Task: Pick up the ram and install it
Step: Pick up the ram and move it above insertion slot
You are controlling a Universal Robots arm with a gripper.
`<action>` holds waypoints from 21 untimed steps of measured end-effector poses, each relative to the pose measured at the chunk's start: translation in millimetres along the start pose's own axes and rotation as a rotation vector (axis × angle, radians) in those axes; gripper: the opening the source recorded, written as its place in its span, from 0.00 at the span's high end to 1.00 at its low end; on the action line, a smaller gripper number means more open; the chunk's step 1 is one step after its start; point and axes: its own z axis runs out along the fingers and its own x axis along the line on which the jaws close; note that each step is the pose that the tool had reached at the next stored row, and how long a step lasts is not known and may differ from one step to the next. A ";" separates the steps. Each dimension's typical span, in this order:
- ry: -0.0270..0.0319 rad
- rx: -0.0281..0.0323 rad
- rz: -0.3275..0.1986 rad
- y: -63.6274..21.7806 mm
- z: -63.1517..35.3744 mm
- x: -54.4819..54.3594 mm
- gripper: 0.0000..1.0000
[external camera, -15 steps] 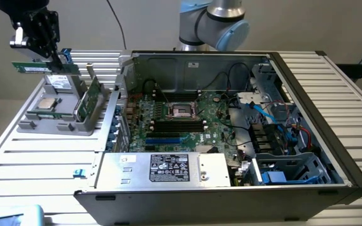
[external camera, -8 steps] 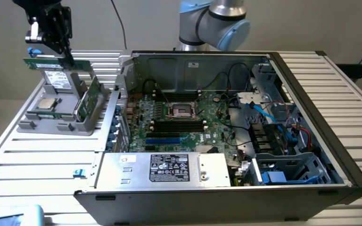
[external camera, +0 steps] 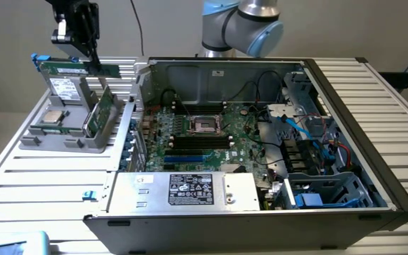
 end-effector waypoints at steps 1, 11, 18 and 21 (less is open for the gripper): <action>0.0000 -0.0005 0.000 -4.6 -0.4 -0.1 0.86; 0.0001 -0.0012 0.000 -49.9 -2.2 -1.5 0.86; 0.0000 -0.0010 0.000 -81.3 -3.3 -2.4 0.86; 0.0000 -0.0009 0.000 -95.0 -3.7 -2.9 0.86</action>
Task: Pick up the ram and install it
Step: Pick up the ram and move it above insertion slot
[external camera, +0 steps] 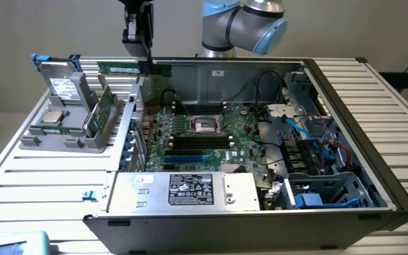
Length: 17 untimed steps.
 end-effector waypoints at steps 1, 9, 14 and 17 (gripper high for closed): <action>0.0000 0.0000 0.000 -4.4 -0.2 -0.1 0.86; -0.0002 0.0070 0.000 -40.1 -1.4 -1.2 0.86; -0.0016 0.0595 -0.003 -52.8 -1.8 -1.8 0.86; -0.0024 0.0838 -0.004 -61.1 -1.5 -3.2 0.86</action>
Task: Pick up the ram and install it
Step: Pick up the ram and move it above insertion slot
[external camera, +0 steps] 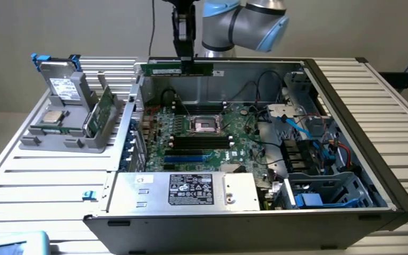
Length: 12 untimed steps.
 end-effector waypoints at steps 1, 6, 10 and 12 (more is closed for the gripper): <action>0.0000 0.0037 0.000 -3.4 0.7 -1.0 0.86; 0.0025 0.0120 -0.001 -20.3 5.5 -9.2 0.86; 0.0055 0.0137 -0.001 -28.8 10.5 -18.6 0.86; 0.0054 0.0137 0.001 -29.6 11.0 -18.6 0.86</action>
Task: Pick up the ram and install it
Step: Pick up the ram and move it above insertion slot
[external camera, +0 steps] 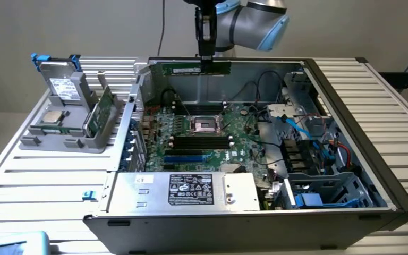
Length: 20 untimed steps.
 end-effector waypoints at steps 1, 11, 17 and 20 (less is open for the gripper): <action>0.0001 -0.0001 0.000 -0.1 0.0 0.0 0.86; 0.0158 -0.0012 0.005 -14.1 4.4 -0.6 0.86; 0.0318 -0.0066 0.014 -17.6 9.1 -0.6 0.86; 0.0325 -0.0121 0.019 -17.8 12.8 -0.5 0.86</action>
